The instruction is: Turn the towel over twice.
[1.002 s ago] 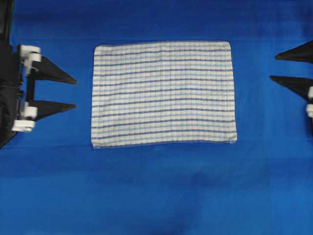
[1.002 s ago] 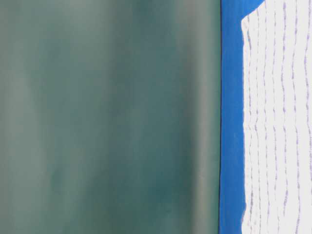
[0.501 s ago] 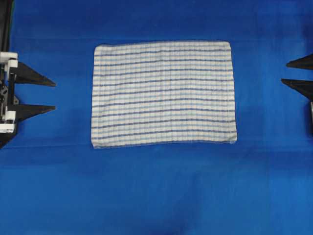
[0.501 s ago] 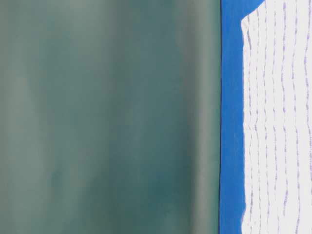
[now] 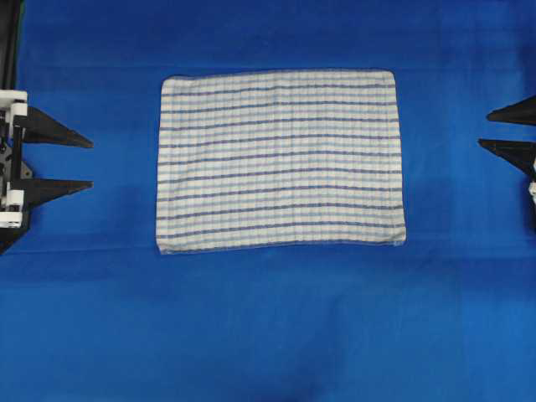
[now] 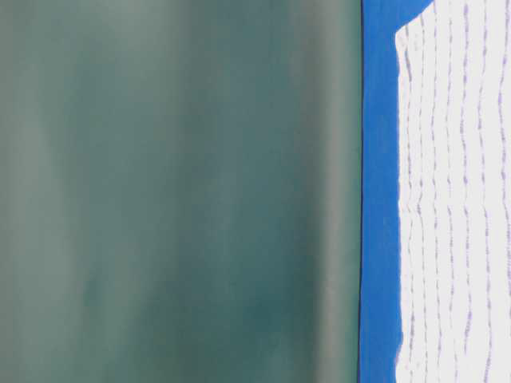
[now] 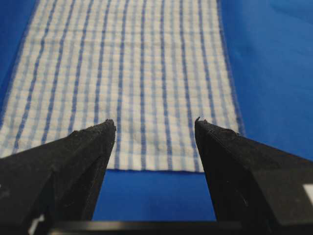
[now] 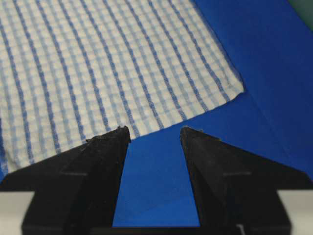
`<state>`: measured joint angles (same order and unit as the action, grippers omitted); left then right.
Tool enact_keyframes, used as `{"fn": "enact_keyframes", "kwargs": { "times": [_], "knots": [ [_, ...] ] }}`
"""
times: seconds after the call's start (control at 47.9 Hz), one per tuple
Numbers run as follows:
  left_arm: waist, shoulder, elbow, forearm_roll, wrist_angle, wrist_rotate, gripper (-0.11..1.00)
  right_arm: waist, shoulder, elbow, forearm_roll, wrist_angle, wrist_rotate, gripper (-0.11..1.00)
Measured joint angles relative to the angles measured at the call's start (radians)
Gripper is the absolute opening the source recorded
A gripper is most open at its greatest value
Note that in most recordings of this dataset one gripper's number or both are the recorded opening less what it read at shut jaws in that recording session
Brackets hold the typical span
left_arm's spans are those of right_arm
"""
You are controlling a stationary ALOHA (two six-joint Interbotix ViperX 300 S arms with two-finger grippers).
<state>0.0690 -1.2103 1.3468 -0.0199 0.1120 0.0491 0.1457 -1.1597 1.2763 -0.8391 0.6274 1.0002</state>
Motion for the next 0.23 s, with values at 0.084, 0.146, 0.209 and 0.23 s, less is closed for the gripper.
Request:
{"fn": "enact_keyframes", "kwargs": {
  "times": [0.084,0.146,0.209,0.23],
  "knots": [
    [-0.002,-0.002,0.0,0.0,-0.003,-0.002,0.61,-0.002,0.0,0.0,0.0,0.0,0.0,0.54],
    [-0.002,-0.002,0.0,0.0,-0.003,-0.002,0.61,-0.002,0.0,0.0,0.0,0.0,0.0,0.54],
    [0.0,-0.002,0.0,-0.002,-0.003,-0.002,0.61,0.0,0.0,-0.002,0.0,-0.002,-0.002,0.54],
    [0.0,-0.002,0.0,-0.002,-0.003,-0.002,0.61,-0.002,0.0,0.0,0.0,-0.002,0.0,0.54]
  ]
}}
